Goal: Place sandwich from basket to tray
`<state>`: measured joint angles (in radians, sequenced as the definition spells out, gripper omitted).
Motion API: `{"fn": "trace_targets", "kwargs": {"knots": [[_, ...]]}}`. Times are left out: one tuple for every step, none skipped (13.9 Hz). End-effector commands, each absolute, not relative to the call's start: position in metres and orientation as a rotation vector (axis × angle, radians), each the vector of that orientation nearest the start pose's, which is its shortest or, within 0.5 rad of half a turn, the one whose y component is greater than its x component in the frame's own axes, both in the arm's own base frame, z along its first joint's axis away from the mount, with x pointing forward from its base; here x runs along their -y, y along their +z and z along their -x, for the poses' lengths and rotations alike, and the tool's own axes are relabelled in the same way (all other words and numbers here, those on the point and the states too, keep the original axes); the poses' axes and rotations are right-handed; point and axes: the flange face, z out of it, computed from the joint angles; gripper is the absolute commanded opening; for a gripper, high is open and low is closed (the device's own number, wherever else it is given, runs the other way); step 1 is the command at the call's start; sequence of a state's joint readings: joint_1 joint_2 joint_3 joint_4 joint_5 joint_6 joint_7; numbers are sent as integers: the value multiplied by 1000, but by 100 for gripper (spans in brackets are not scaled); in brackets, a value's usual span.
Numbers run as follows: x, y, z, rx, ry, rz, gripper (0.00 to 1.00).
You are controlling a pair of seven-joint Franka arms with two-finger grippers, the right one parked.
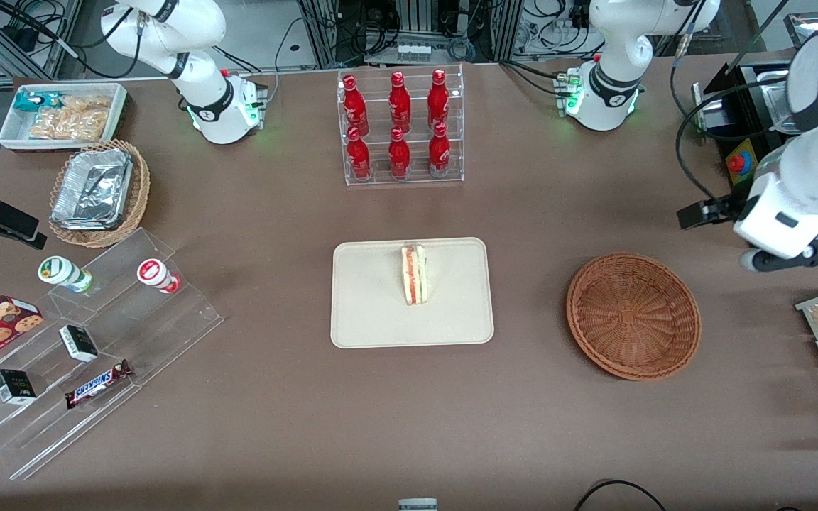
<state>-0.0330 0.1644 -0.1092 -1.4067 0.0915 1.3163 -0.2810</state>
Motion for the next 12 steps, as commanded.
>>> {"fn": "trace_targets", "kwargs": {"knots": [[70,594,-538,182,340,3009,100],[69,595,-535,186,309,3013,100],[69,594,-531,188,296,3010,100],[70,597,-531,188,272,3015,100],[72,600,-531,183,262,3017,100],[72,600,-531,179,259,3016,100],[74,600,-532,174,259,3017,100],[74,601,-532,174,255,3018,100],[70,601,-533,183,255,3022,100],[69,604,-535,184,245,3023,100],[68,604,-535,179,246,3025,100],[67,604,-535,154,246,3030,100]]}}
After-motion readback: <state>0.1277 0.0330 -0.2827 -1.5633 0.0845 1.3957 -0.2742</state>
